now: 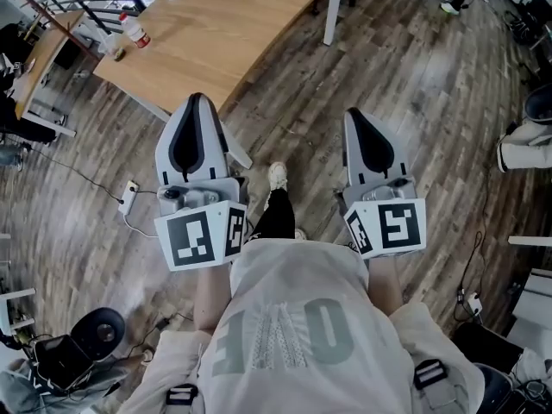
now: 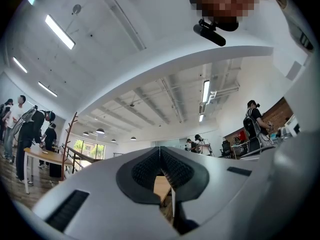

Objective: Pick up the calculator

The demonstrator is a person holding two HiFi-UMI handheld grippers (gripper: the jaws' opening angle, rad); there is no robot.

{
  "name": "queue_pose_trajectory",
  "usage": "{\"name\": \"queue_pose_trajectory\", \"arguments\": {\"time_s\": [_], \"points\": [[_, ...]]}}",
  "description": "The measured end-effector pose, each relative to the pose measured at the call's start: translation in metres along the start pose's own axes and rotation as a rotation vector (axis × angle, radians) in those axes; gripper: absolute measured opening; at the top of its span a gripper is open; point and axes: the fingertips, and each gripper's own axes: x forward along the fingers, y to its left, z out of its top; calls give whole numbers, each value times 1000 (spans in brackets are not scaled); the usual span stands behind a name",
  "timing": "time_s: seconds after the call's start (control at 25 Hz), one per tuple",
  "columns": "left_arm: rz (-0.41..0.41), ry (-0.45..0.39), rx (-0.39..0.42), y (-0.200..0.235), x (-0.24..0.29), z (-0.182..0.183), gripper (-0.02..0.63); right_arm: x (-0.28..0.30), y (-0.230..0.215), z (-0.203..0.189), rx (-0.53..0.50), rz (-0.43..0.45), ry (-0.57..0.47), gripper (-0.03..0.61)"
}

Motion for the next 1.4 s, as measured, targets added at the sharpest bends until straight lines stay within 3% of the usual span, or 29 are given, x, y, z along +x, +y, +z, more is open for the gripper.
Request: {"name": "queue_pose_trajectory", "arguments": {"time_s": [0.32,0.64,0.88,1.4], "points": [[22,-15,-2,23,62,-28,11,54,-20,-19,-28,-15,19,20],[48,48,-26,38,143,-78,11,120,-65,-30,-55,-39,40,21],[40,41,4,51,224,-98,11,197,-105,-39,-51,-62,33,21],[78,38,-1,101,361,-132,12,357,-145,-37,-70,-2,31,21]]}}
